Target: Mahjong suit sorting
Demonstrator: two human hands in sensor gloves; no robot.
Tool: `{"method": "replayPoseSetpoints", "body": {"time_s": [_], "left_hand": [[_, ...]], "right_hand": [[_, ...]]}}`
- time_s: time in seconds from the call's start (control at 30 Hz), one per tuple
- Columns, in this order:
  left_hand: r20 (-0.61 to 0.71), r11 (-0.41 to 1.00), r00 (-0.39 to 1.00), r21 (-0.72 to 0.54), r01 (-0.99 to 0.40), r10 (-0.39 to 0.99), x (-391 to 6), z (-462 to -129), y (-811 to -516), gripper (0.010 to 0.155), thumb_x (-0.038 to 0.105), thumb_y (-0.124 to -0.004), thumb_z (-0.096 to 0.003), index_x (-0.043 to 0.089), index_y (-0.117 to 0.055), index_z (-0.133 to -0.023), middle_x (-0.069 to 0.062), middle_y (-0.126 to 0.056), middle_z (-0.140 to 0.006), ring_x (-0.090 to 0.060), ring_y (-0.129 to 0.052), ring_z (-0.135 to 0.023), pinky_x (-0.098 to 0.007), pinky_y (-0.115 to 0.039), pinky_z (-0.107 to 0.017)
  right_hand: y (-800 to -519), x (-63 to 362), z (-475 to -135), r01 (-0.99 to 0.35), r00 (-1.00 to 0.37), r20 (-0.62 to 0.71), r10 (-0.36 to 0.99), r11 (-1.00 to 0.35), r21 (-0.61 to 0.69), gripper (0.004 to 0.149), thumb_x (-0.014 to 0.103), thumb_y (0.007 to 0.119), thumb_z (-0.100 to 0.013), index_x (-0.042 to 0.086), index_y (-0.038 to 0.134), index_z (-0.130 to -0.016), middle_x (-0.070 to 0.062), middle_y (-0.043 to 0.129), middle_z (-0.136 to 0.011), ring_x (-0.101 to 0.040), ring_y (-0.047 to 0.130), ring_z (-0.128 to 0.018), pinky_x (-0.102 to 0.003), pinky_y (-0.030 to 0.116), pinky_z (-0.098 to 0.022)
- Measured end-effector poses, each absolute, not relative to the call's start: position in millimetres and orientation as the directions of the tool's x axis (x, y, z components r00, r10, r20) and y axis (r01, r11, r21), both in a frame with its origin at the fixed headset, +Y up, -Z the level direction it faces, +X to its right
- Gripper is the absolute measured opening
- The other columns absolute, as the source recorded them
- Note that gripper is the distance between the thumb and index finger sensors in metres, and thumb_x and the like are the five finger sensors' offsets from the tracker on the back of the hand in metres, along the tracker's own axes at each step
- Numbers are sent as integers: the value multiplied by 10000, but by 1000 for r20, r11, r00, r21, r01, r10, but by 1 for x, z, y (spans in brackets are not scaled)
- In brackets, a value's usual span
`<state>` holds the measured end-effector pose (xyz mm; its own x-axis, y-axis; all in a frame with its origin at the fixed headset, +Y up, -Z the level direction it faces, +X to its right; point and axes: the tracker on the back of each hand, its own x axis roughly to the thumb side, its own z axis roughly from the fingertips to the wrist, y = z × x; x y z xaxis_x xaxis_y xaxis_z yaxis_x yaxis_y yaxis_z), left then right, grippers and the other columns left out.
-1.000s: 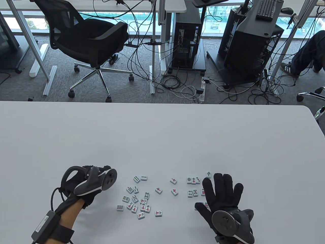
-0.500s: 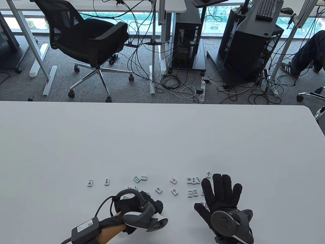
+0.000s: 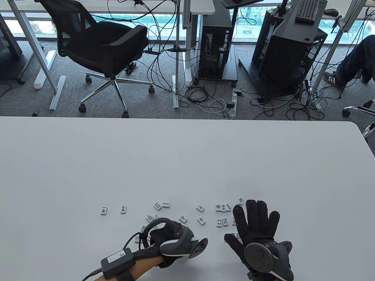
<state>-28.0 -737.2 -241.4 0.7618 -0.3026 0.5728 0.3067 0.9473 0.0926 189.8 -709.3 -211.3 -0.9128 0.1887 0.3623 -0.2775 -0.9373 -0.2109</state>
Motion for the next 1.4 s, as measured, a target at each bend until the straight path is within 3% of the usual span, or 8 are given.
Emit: {"method": "replayPoseSetpoints", "body": {"time_s": [0.13, 0.23, 0.4, 0.73, 0.9, 1.17, 1.4], "left_hand": [[627, 929, 714, 42, 367, -311, -33, -236, -726, 675, 665, -824, -306, 277, -840, -858, 202, -966, -374, -49, -919, -116, -296, -831, -207], [646, 902, 676, 44, 429, -354, -32, -233, -735, 735, 657, -860, -281, 304, -779, -920, 212, -959, -379, -40, -917, -119, -290, -832, -206], [654, 865, 624, 94, 494, -427, -27, -231, -752, 687, 632, -864, -292, 301, -799, -890, 233, -950, -355, -25, -910, -101, -276, -837, -194], [691, 916, 636, 97, 390, -344, -31, -229, -753, 620, 584, -870, -314, 239, -840, -828, 232, -950, -343, -27, -913, -95, -278, -840, -192], [683, 945, 664, 127, 301, -303, -48, -221, -736, 618, 578, -865, -314, 242, -834, -831, 231, -951, -347, -31, -918, -99, -281, -843, -198], [527, 959, 801, 137, 250, -284, -141, -212, -699, 611, 565, -868, -314, 250, -828, -837, 229, -954, -359, -35, -927, -116, -284, -845, -215], [265, 959, 924, 8, 282, -274, -243, -211, -718, 609, 550, -882, -310, 261, -829, -843, 227, -962, -375, -38, -942, -139, -287, -852, -234]], "right_hand": [[-709, 190, -211, -282, -912, 362, 193, -936, -211, 791, 610, 541, -494, 297, 109, -1078, -143, 25, -1140, -447, -2, -1017, -752, 98, -675], [-710, 190, -211, -277, -912, 363, 189, -938, -208, 792, 610, 542, -494, 296, 109, -1078, -143, 25, -1141, -449, -1, -1017, -752, 99, -675], [-709, 190, -211, -275, -913, 363, 185, -938, -212, 792, 610, 541, -494, 296, 109, -1077, -144, 27, -1140, -449, 2, -1017, -752, 100, -675], [-709, 190, -211, -276, -913, 362, 187, -938, -212, 792, 610, 542, -493, 297, 109, -1077, -142, 24, -1141, -447, -3, -1017, -752, 97, -675], [-708, 192, -211, -275, -916, 356, 186, -936, -219, 791, 610, 541, -493, 297, 108, -1077, -142, 20, -1139, -448, -6, -1015, -751, 96, -674], [-708, 193, -211, -277, -918, 348, 189, -935, -223, 792, 610, 541, -493, 297, 106, -1077, -142, 17, -1138, -446, -11, -1014, -751, 93, -674], [-708, 192, -211, -263, -921, 346, 177, -940, -219, 792, 610, 540, -494, 294, 107, -1077, -145, 22, -1137, -450, -5, -1013, -752, 99, -673]]}}
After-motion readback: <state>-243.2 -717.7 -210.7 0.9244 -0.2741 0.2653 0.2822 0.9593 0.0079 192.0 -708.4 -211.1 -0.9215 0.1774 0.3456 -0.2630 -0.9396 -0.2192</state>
